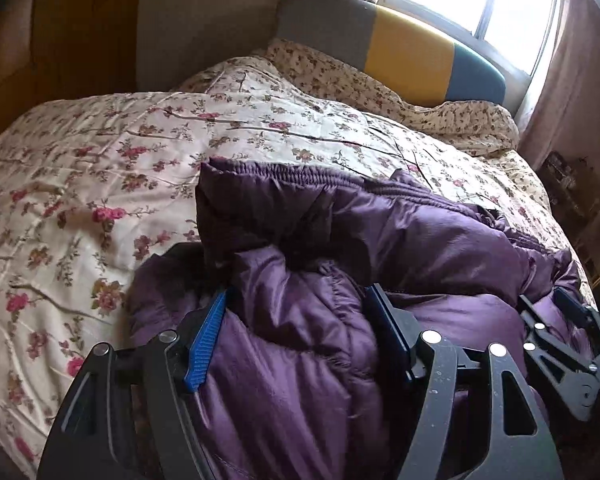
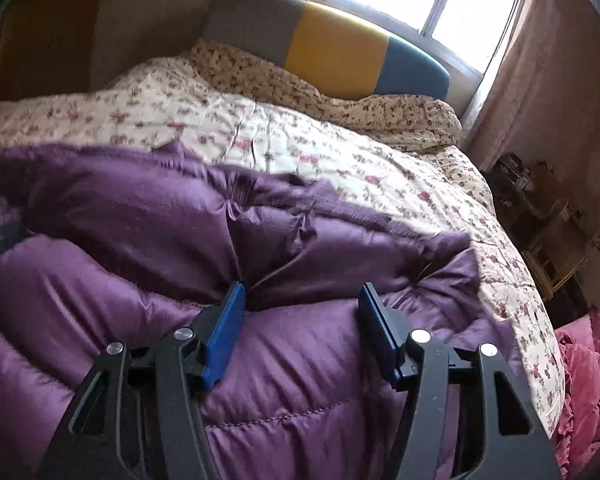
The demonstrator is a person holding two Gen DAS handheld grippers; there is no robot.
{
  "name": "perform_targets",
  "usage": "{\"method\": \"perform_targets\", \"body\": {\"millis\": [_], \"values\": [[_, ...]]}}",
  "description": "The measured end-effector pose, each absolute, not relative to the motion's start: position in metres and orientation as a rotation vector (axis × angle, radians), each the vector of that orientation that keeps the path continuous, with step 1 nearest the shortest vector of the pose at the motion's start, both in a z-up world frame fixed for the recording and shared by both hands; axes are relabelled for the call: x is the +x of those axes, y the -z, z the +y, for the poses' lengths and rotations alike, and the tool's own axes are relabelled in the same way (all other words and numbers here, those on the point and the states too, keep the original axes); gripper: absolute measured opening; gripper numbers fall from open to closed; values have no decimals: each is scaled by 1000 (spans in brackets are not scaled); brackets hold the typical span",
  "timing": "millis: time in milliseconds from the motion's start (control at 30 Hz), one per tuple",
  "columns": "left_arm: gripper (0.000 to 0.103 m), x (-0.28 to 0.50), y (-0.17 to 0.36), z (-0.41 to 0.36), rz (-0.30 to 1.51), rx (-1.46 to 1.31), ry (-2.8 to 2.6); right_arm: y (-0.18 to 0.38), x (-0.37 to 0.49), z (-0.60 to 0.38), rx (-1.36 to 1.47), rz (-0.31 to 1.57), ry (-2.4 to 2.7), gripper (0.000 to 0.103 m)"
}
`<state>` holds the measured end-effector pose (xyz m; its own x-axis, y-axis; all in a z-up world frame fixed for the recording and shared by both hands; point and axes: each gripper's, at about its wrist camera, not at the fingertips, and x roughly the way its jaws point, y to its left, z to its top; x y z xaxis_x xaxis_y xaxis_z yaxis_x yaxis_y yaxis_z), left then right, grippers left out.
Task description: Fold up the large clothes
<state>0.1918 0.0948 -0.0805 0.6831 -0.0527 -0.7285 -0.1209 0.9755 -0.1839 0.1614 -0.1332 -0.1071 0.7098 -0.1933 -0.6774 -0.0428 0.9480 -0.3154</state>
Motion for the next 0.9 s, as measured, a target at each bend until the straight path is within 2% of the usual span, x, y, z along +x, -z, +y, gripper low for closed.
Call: {"method": "perform_targets", "body": {"millis": [300,900], "values": [[69,194,89,91,820,-227,-36,136,174,-123,-379,789,119,58],[73,124,40,120,775,-182,-58,133,172,-127,-356,786,111,59]]}}
